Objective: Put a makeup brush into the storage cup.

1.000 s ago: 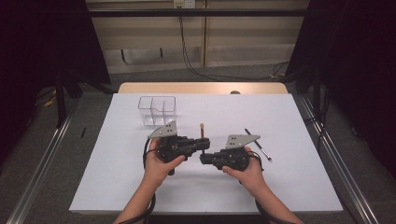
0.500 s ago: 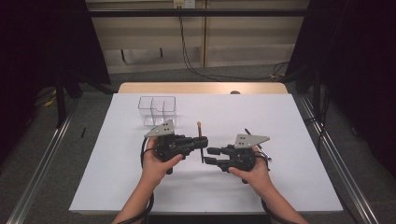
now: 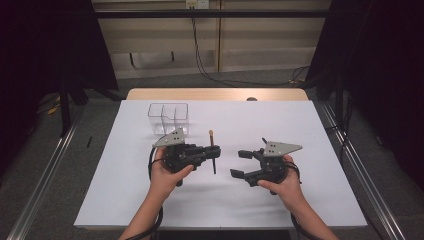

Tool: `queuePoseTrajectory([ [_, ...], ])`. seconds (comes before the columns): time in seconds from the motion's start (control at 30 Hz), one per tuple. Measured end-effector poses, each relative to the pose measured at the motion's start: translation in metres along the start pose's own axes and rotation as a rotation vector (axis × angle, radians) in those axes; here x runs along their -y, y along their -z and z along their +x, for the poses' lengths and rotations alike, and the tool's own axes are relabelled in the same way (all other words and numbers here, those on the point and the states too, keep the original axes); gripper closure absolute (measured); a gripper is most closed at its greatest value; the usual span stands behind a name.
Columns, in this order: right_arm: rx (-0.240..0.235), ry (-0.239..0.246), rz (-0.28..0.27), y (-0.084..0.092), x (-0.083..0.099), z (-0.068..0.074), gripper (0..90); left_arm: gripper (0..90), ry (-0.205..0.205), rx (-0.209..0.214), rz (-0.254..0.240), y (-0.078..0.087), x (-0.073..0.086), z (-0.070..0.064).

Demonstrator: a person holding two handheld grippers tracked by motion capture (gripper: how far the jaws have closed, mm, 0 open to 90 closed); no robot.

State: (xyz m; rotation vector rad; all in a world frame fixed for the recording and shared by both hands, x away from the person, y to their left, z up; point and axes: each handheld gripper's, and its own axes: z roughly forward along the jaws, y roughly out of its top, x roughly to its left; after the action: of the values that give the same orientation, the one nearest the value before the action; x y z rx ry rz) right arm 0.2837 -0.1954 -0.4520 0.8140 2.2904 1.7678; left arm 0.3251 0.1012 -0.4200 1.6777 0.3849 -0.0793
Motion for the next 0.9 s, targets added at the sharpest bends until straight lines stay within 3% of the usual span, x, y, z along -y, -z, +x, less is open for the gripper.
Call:
queuePoseTrajectory([
  [0.2, 0.022, 0.014, 0.033, 0.006, 0.002, -0.001, 12.5, 82.8, -0.005, -0.018, 0.000, 0.003, 0.000, 0.001],
  [0.33, 0.034, 0.025, 0.025, 0.010, 0.005, -0.002, 9.8, 82.8, -0.005, -0.026, 0.000, 0.004, 0.000, 0.001],
  [0.9, 0.083, 0.021, 0.028, 0.034, 0.011, -0.009, 4.0, 82.8, -0.020, -0.052, 0.008, 0.009, 0.001, 0.003],
])
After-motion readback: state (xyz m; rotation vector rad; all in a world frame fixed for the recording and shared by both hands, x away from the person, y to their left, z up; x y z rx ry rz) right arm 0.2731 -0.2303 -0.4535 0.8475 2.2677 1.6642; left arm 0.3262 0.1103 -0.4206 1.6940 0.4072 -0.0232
